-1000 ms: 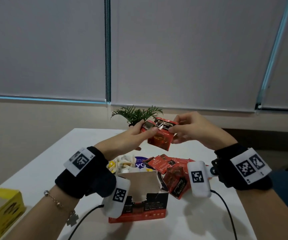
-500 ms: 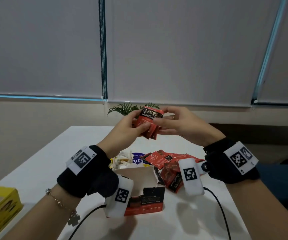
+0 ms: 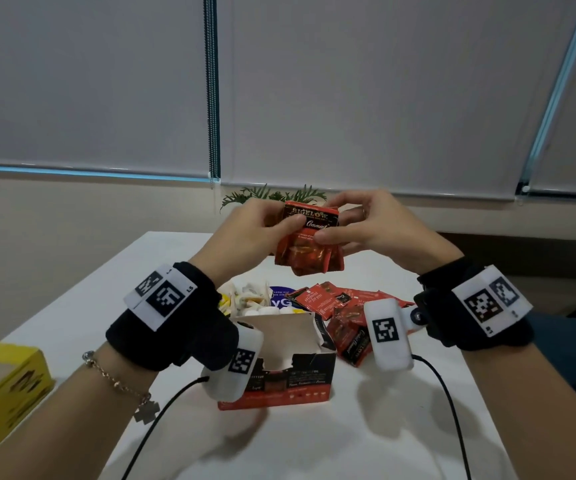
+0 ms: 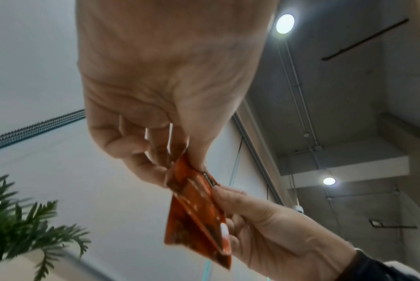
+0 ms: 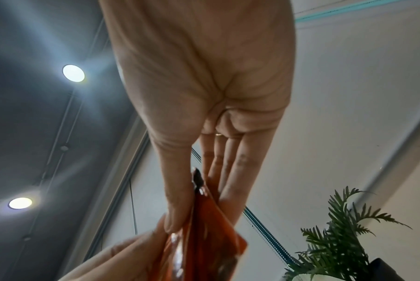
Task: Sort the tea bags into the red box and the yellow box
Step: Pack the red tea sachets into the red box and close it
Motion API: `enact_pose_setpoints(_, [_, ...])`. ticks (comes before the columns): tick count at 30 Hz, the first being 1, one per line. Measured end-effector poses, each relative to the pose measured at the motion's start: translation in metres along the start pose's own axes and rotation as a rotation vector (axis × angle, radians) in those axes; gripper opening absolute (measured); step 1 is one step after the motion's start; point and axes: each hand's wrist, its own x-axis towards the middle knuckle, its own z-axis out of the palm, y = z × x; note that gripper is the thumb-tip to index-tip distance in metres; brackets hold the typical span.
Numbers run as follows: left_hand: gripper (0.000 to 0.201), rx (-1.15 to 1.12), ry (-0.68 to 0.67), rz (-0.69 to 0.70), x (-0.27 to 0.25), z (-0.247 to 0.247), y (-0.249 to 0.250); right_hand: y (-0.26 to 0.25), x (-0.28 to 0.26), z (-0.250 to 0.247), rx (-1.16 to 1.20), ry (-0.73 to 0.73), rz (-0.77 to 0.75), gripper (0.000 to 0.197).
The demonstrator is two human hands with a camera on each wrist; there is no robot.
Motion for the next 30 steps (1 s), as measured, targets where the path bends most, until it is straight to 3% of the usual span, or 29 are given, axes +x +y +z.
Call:
enact_pose_setpoints(2, [0.019, 0.001, -0.002, -0.004, 0.001, -0.005, 0.0, -0.001, 0.0, 0.0, -0.013, 0.023, -0.014, 0.039])
enact_pose_setpoints(6, [0.035, -0.065, -0.063, -0.032, 0.0, -0.013, 0.002, -0.001, 0.0, -0.002, -0.02, 0.049, -0.031, 0.039])
enact_pose_setpoints(11, [0.012, -0.04, -0.005, -0.026, 0.0, -0.016, 0.004, -0.002, 0.0, -0.003, -0.047, 0.029, -0.036, 0.037])
enact_pose_setpoints(17, [0.008, -0.036, -0.074, -0.003, 0.0, -0.017, 0.004, -0.003, -0.001, -0.002, -0.059, 0.016, -0.053, 0.035])
enact_pose_setpoints(21, [0.011, -0.028, -0.066, -0.029, 0.001, -0.021, -0.001, -0.002, -0.001, -0.006, -0.057, -0.071, -0.034, 0.05])
enact_pose_setpoints(26, [0.02, -0.058, -0.135, -0.132, 0.002, -0.031, -0.002, 0.004, 0.004, -0.002, -0.11, -0.131, -0.04, 0.028])
enact_pose_setpoints(30, [0.026, 0.016, -0.176, -0.151, -0.001, -0.037, -0.003, 0.005, 0.004, 0.0, -0.16, -0.174, -0.068, 0.025])
